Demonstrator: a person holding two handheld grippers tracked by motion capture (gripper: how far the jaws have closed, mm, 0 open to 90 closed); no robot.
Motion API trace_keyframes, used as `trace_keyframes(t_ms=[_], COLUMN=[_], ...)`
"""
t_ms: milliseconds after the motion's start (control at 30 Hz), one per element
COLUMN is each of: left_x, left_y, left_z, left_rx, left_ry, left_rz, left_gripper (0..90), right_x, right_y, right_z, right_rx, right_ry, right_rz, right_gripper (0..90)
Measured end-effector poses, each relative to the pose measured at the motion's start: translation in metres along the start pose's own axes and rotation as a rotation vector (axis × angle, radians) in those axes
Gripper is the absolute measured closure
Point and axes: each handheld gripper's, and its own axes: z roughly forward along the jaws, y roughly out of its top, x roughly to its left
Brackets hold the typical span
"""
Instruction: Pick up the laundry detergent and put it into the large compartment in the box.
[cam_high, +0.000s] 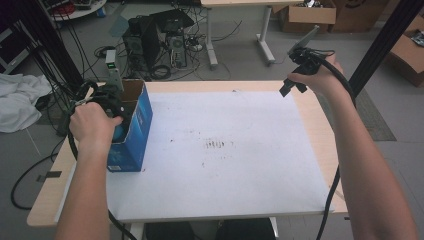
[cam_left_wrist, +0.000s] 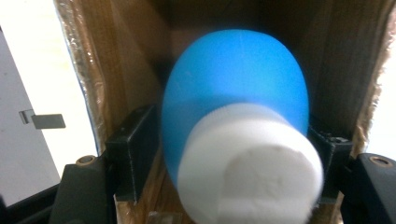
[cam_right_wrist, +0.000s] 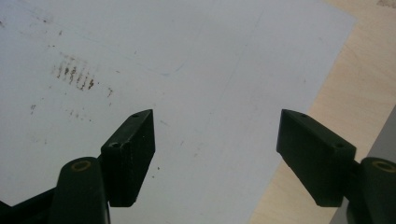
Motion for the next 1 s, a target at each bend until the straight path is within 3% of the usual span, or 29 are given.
trace_keyframes(t_ms=[100, 733, 933, 1000], left_x=[-0.001, 0.000, 0.000, -0.003], left_y=[-0.001, -0.008, -0.013, -0.016], left_z=[-0.004, -0.028, -0.040, -0.050], left_rx=[-0.004, -0.032, -0.060, -0.085], left_ry=[0.016, 0.023, 0.018, 0.021], left_rz=[0.005, 0.018, 0.029, 0.046], left_gripper=[30.1, 24.8, 22.0, 20.8], right_x=[0.001, 0.003, 0.003, 0.004], right_y=[0.000, 0.001, 0.000, 0.000], right_z=[-0.001, -0.003, -0.004, -0.005], right_rx=[-0.002, -0.003, -0.006, -0.008], right_ry=[0.000, -0.001, -0.003, -0.003], right_rz=[0.001, -0.002, -0.003, 0.000], right_gripper=[28.3, 28.3, 28.3, 28.3])
